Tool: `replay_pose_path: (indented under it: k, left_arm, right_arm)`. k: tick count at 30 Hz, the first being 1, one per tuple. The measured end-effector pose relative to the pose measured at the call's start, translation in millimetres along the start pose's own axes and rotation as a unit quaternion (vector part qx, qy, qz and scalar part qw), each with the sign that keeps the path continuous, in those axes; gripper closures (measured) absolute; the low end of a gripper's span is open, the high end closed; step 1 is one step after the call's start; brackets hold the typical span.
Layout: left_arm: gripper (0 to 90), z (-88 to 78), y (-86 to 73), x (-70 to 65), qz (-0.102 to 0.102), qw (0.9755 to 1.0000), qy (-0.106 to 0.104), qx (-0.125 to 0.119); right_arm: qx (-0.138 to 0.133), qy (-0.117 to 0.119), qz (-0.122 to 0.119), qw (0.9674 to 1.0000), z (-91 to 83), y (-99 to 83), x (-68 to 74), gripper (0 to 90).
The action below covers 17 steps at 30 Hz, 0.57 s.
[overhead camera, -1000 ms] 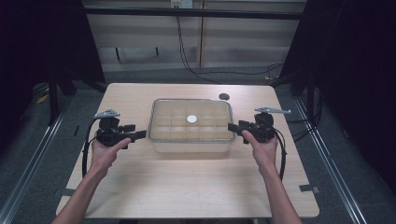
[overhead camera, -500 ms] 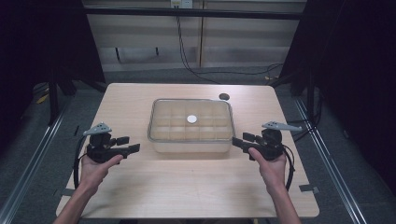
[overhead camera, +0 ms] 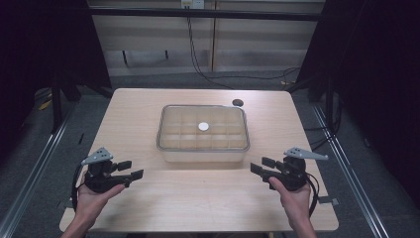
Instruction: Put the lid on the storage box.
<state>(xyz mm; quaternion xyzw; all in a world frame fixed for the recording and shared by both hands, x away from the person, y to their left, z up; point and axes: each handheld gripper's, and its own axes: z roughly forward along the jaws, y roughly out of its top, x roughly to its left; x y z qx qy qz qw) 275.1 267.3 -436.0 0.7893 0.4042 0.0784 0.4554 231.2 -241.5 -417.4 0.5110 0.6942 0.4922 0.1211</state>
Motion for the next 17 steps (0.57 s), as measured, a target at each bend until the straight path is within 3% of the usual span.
replay_pose_path:
  k: [4, 9, 12, 17]
  left_arm:
    - [35.8, -7.0, -12.1, -2.8, -0.004, 1.0, 0.003, 0.0]
    - [36.3, -7.0, -27.1, -3.8, -0.002, 0.9999, 0.005, 0.016]
    - [37.8, -8.6, -31.5, -5.8, 0.003, 0.9999, 0.007, 0.009]
    - [37.8, -3.9, -37.9, -8.1, 0.005, 0.9994, 0.018, 0.028]
  right_arm:
    - [-0.002, -0.014, -0.008, 0.9999, -12.6, -11.1, 1.7, 38.7]
    - [-0.006, -0.018, 0.001, 0.9998, -21.6, -27.7, -2.4, 37.3]
    - [-0.015, -0.023, 0.004, 0.9996, -24.9, -37.0, -7.4, 36.6]
    - [-0.011, -0.03, 0.01, 0.9995, -26.0, -47.1, -15.5, 34.7]
